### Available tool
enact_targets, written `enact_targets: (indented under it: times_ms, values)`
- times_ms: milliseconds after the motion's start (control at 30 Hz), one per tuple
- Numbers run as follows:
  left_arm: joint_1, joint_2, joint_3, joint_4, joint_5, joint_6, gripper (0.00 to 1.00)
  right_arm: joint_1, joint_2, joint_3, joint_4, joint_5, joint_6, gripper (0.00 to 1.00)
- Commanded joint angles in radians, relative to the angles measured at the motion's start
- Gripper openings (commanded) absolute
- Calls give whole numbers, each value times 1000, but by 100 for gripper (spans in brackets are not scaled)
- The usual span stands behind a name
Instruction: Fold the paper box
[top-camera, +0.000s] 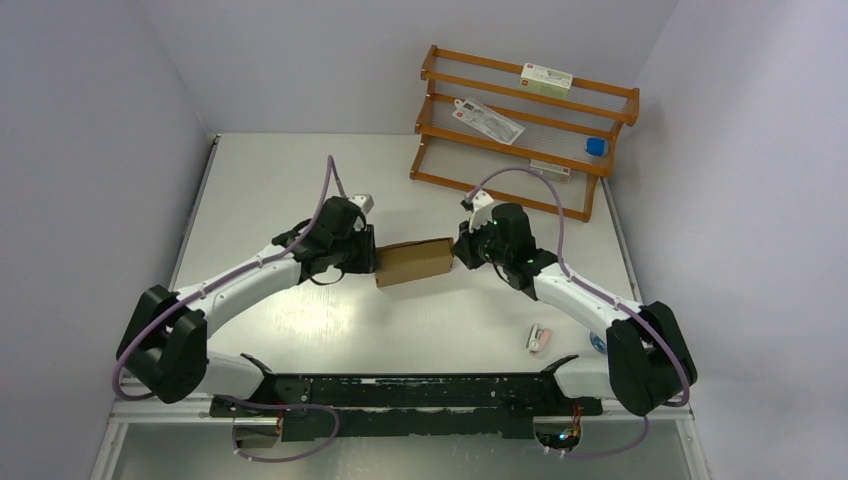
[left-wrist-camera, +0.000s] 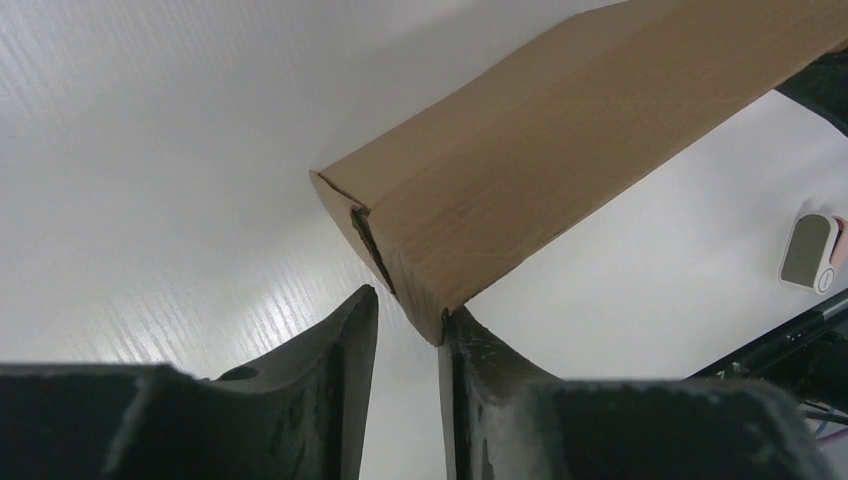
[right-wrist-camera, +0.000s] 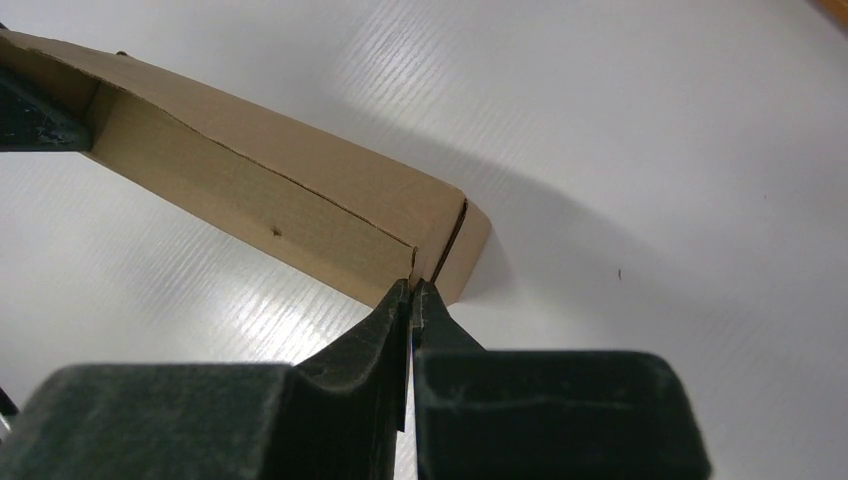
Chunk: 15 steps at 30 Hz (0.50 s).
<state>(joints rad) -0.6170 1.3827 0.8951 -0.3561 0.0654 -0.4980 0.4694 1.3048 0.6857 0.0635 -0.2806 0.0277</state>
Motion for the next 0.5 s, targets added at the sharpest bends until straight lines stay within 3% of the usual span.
enact_targets:
  times_ms: [0, 267, 467]
  values:
    - [-6, -22, -52, -1, -63, -8, 36, 14, -26, -33, 51, -8, 34, 5]
    - [-5, -135, -92, 67, -27, -36, 62, 13, -67, -48, 79, 20, 52, 13]
    - [-4, -194, -81, 44, -21, -47, 67, 13, -85, -44, 87, 29, 54, 17]
